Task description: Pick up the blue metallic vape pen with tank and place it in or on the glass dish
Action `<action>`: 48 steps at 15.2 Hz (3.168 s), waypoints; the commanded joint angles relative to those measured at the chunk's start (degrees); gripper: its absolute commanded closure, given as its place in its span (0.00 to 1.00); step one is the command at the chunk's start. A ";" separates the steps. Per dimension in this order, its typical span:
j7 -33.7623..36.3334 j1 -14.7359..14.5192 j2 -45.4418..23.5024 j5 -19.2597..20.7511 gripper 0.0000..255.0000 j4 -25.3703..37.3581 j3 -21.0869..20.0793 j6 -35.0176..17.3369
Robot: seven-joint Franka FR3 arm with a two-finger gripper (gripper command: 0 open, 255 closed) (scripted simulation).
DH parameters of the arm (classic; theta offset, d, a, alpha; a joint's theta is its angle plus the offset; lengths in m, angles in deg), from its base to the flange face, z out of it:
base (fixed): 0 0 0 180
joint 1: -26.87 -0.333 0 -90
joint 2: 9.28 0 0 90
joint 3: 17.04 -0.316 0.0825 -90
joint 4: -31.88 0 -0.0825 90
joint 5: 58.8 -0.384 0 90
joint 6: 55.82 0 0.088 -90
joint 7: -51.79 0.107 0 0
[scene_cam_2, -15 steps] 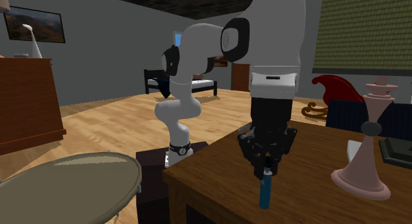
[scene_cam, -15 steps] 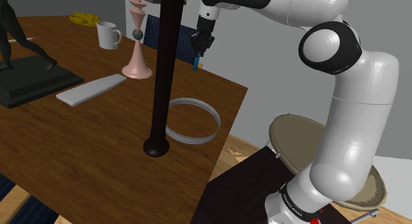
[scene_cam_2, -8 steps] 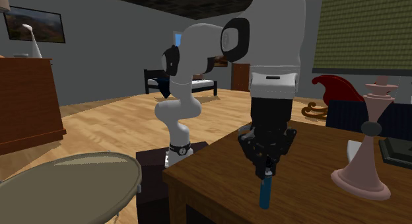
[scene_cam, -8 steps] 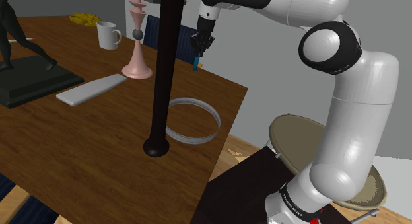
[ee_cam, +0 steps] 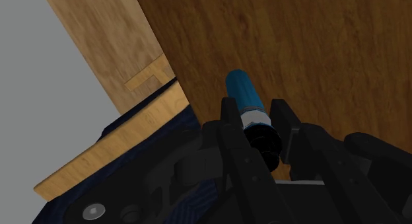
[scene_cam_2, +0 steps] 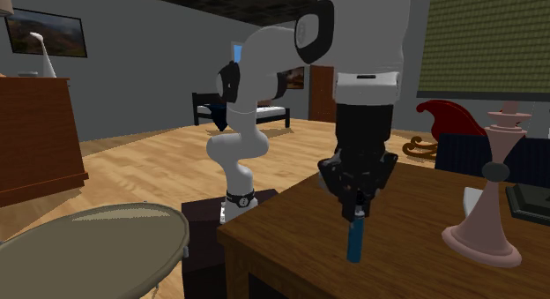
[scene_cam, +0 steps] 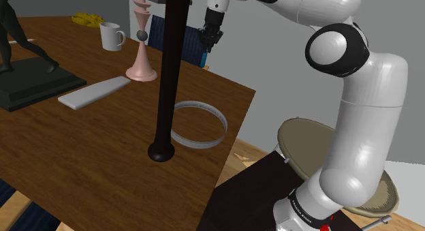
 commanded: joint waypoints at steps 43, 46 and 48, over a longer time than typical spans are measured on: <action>27.71 -14.09 44.33 -7.47 1.00 -39.56 -13.78 3.83; 27.53 -14.19 45.04 -7.68 1.00 -42.58 -13.80 1.51; 27.42 -14.25 45.45 -7.81 1.00 -44.51 -13.83 -0.03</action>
